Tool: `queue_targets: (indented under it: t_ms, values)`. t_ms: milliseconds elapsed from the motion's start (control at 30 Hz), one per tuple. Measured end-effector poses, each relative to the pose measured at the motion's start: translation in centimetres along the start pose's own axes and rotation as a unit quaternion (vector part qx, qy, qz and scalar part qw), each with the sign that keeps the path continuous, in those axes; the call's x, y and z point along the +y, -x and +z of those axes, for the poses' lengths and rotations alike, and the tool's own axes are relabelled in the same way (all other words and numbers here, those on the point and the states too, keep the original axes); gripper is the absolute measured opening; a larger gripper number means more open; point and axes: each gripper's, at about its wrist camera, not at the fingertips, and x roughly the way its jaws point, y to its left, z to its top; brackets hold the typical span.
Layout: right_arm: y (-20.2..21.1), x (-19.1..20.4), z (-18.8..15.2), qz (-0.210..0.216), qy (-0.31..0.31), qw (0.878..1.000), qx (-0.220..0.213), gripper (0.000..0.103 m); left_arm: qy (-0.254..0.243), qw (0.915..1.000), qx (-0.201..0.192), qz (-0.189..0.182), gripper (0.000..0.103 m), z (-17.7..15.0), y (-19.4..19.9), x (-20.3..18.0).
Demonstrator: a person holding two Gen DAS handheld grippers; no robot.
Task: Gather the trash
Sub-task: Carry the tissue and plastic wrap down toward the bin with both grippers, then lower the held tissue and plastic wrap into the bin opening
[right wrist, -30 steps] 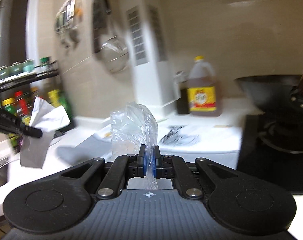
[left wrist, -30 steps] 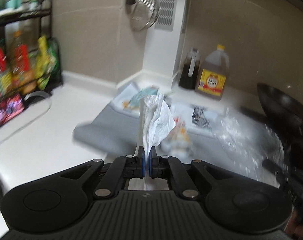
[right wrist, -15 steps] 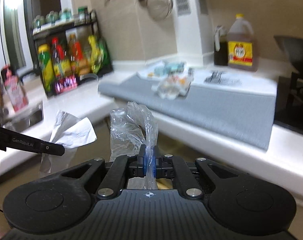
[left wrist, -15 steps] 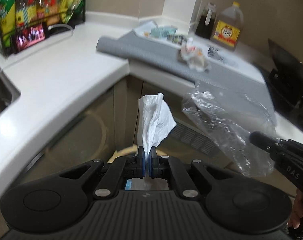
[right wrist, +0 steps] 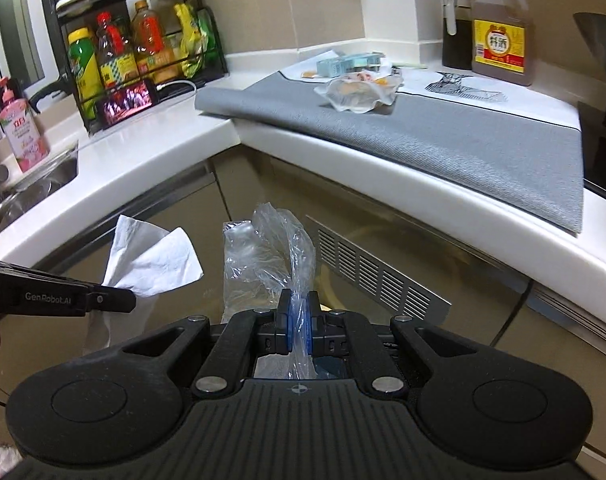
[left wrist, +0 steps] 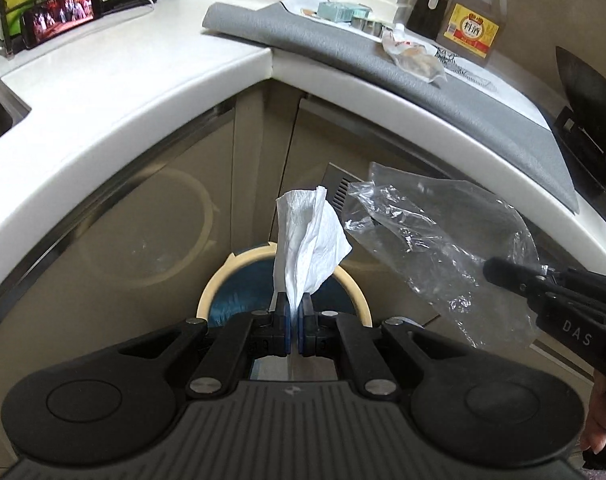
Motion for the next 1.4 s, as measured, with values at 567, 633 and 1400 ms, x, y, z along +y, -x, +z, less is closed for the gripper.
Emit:
queue_targets:
  t_ms: [567, 633, 1400]
  values:
    - [-2.8, 0.0, -0.2, -0.008, 0.008, 0.999, 0.042, 0.006, 0.001, 0.9996, 0.028, -0.002, 0.003, 0.6, -3.1, 0.2]
    - [-3.2, 0.0, -0.1, -0.011, 0.010, 0.999, 0.046, 0.006, 0.004, 0.9995, 0.031, -0.003, 0.003, 0.7, -3.4, 0.3]
    - [-8.8, 0.7, 0.4, -0.028, 0.037, 0.994, 0.097, 0.006, 0.026, 0.9965, 0.079, -0.003, 0.003, 0.7, -7.9, 1.3]
